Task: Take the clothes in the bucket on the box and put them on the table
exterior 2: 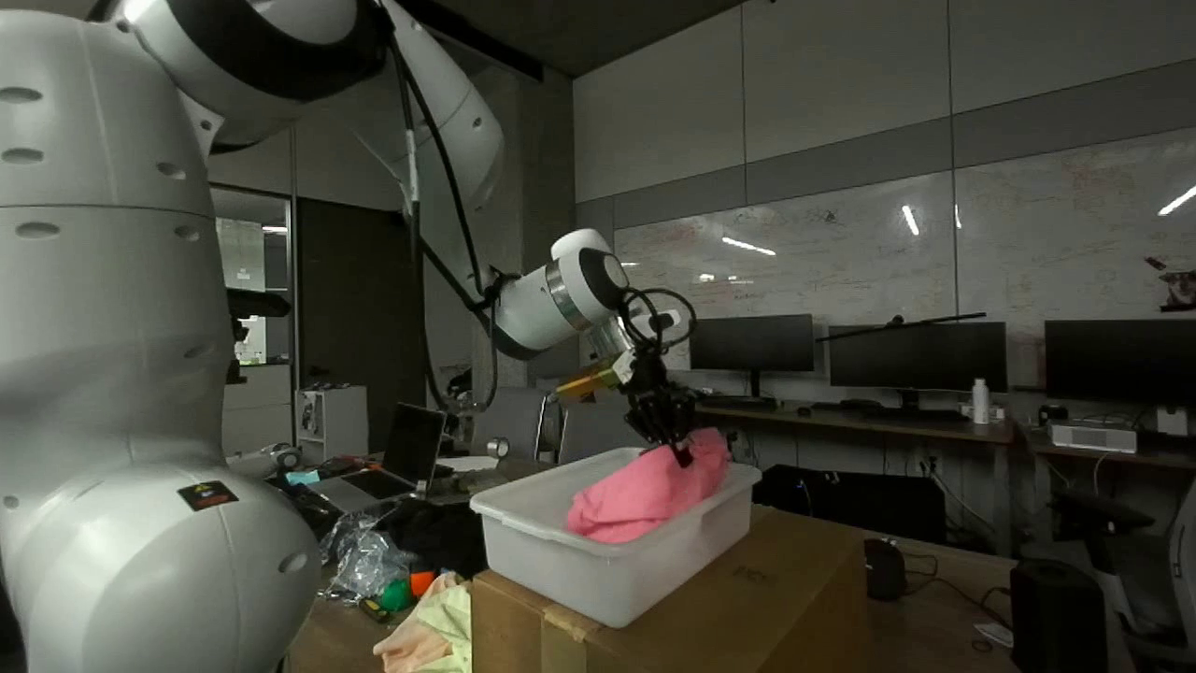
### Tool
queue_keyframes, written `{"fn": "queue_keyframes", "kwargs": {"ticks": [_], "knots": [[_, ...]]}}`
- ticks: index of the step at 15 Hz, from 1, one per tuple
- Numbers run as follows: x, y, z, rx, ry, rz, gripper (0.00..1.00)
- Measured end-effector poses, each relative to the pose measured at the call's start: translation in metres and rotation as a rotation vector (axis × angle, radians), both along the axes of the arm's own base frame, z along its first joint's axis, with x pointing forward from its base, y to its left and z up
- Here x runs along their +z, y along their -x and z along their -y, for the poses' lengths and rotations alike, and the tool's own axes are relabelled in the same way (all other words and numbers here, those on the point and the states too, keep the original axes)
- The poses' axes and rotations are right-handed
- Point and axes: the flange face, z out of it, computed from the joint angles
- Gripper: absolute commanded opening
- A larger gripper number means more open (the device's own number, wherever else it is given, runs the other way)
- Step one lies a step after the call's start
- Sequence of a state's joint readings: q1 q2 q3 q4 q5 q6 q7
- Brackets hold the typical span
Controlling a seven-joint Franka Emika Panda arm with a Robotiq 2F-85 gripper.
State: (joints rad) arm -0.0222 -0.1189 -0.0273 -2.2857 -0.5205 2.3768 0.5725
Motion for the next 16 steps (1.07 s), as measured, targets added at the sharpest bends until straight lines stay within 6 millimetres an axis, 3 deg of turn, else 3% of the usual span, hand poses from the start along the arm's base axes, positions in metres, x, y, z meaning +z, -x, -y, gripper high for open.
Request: {"fn": "queue_keyframes", "kwargs": {"ticks": [5,8,10,13,16], "knots": [[0.074,0.026,-0.02,0.03,0.016,0.148,0.08],[0.103,0.043,-0.04,0.065,0.033,0.209,0.08],[0.113,0.054,-0.054,0.09,0.046,0.228,0.08],[0.11,0.064,-0.081,0.15,0.067,0.186,0.08],[0.096,0.076,-0.132,0.289,0.053,0.077,0.08]]}}
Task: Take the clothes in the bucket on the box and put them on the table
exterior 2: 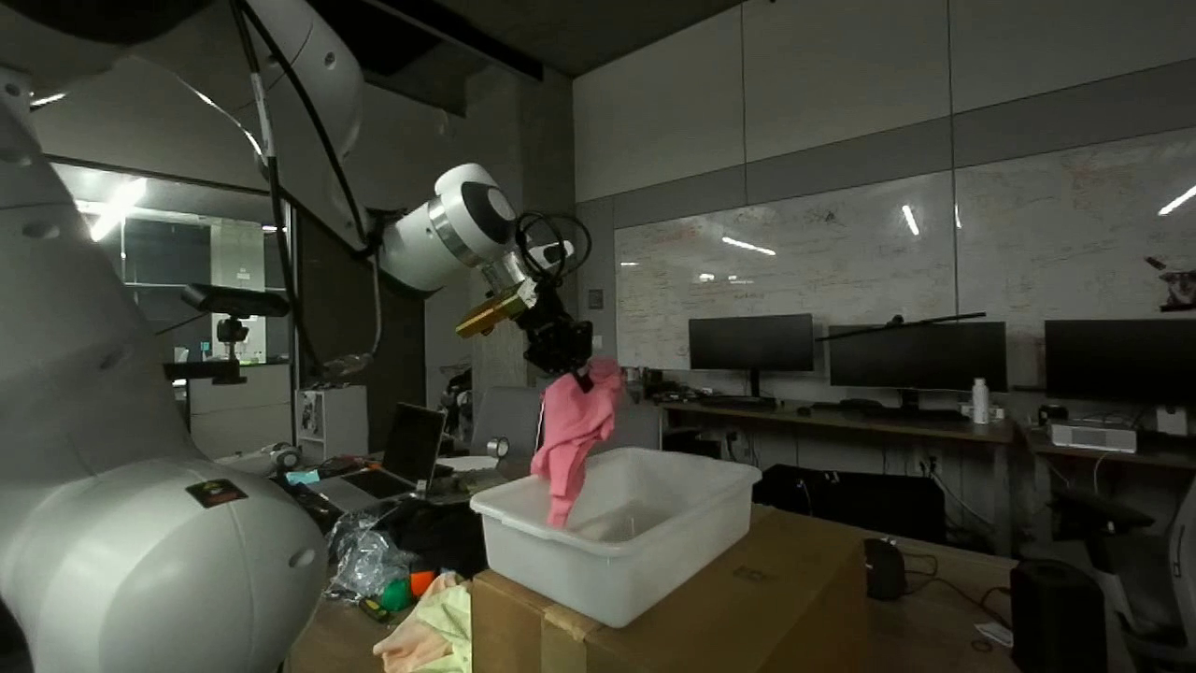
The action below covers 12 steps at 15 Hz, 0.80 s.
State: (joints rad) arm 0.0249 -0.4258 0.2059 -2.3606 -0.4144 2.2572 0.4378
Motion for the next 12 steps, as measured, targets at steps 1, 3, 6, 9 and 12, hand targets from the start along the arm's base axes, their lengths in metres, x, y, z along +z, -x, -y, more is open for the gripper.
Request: {"fn": "queue_keyframes", "kwargs": {"ticks": [1,3,6,9,12], "knots": [[-0.004,0.006,-0.02,0.049,0.005,-0.034,0.08],[-0.008,0.019,-0.06,0.149,0.016,-0.095,0.08],[-0.004,0.036,-0.114,0.314,0.027,-0.172,0.08],[0.005,0.043,-0.146,0.468,0.005,-0.223,0.08],[0.012,0.042,-0.165,0.614,-0.029,-0.28,0.09]]}}
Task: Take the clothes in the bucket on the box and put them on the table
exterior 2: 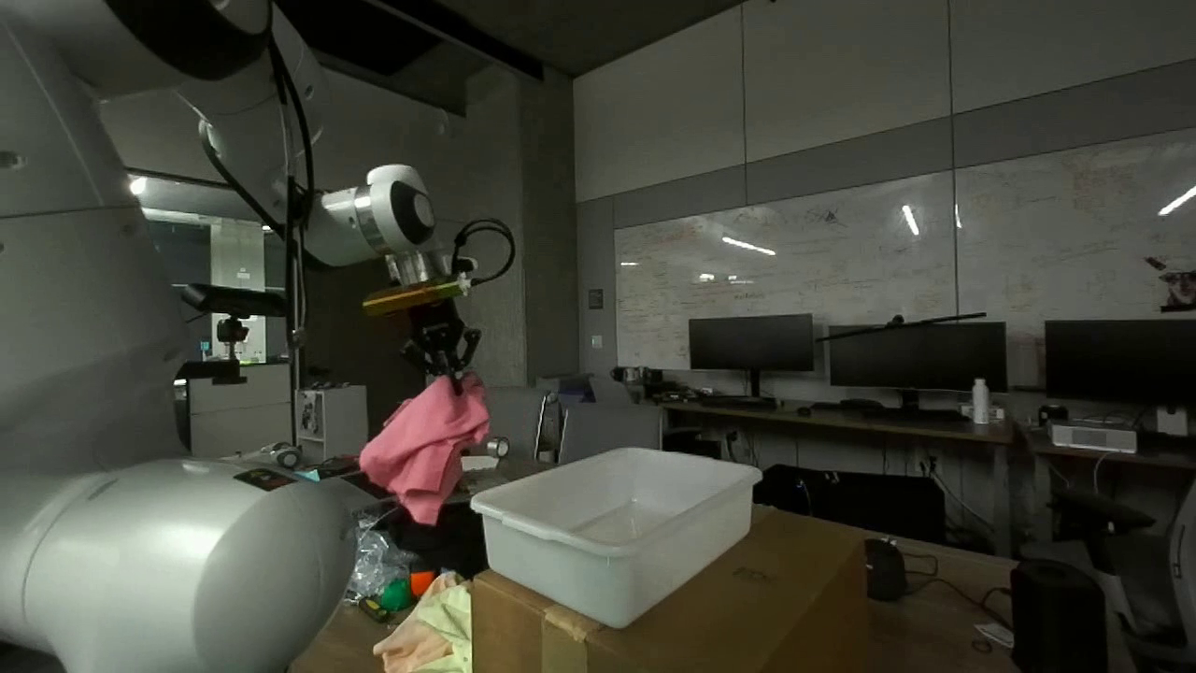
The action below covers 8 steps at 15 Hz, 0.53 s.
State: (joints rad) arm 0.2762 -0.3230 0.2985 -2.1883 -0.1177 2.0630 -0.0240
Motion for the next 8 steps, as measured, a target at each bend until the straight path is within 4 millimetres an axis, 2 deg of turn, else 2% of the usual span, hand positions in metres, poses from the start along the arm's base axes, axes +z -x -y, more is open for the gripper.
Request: {"fn": "queue_keyframes", "kwargs": {"ticks": [1,2,8], "knots": [[0.0,-0.002,-0.004,0.045,-0.007,-0.03,0.34],[0.0,-0.003,-0.007,0.086,-0.007,-0.061,0.34],[-0.015,-0.017,-0.01,0.258,0.094,-0.253,0.8]]}}
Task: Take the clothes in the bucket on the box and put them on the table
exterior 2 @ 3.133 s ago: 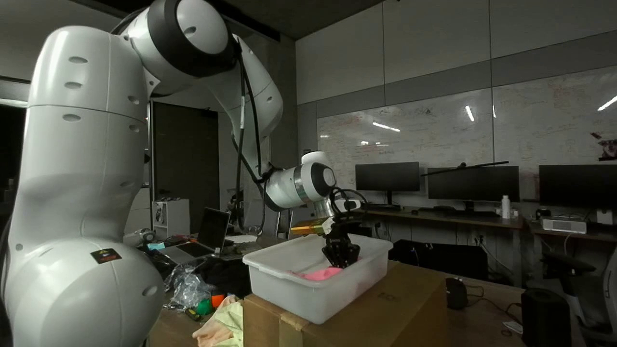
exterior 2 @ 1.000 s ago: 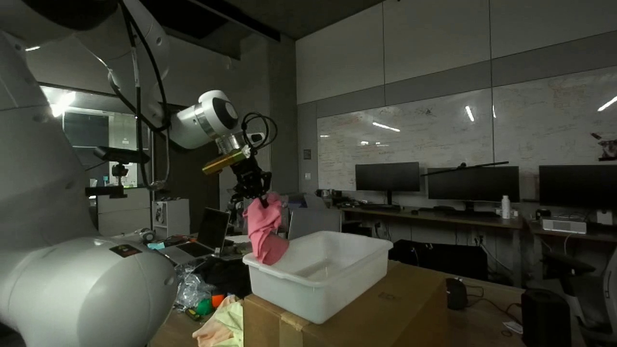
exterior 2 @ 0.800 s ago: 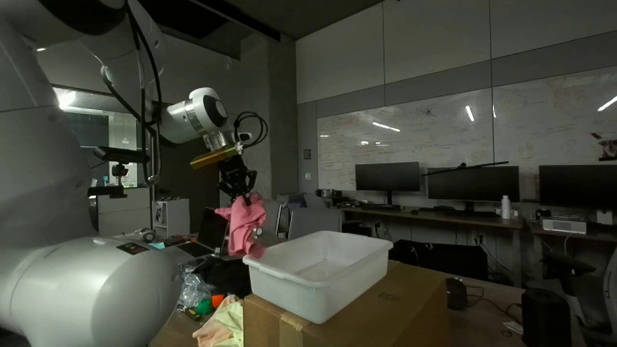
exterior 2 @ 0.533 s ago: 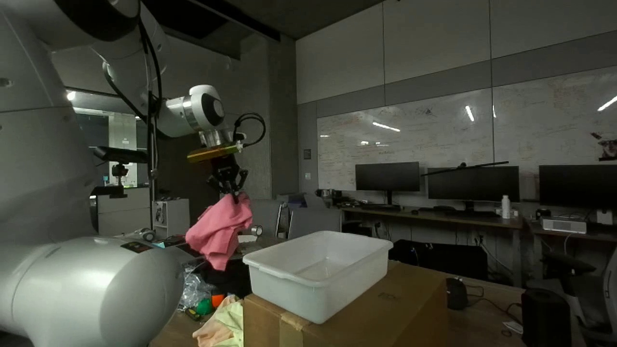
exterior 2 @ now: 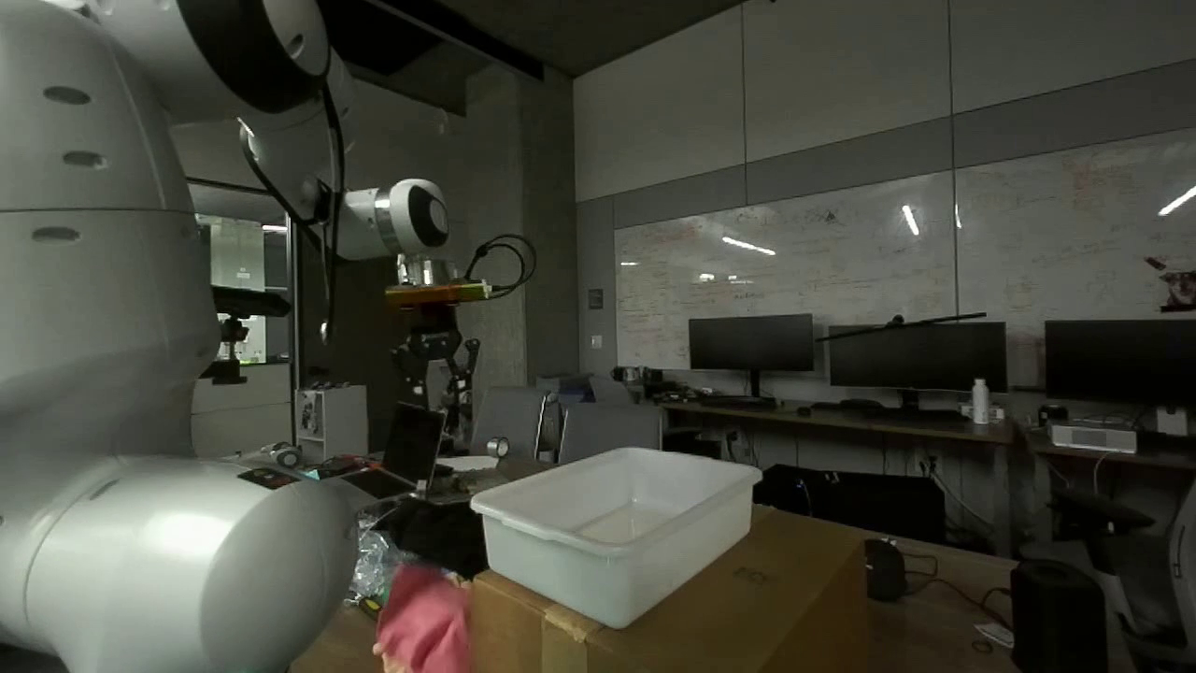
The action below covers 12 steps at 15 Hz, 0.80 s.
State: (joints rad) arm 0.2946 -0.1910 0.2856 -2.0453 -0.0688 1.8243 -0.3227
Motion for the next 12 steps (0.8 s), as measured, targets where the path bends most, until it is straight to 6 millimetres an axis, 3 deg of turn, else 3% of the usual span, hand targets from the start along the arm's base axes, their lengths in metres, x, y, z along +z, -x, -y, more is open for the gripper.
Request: {"fn": "queue_keyframes", "kwargs": {"ticks": [3,6,8,12], "knots": [[-0.008,-0.008,0.007,0.018,0.093,-0.017,0.99],[-0.014,-0.024,0.028,-0.055,0.19,0.035,1.0],[-0.016,-0.036,0.052,-0.161,0.201,0.049,1.0],[-0.018,-0.055,0.122,-0.381,0.183,0.045,1.0]]}}
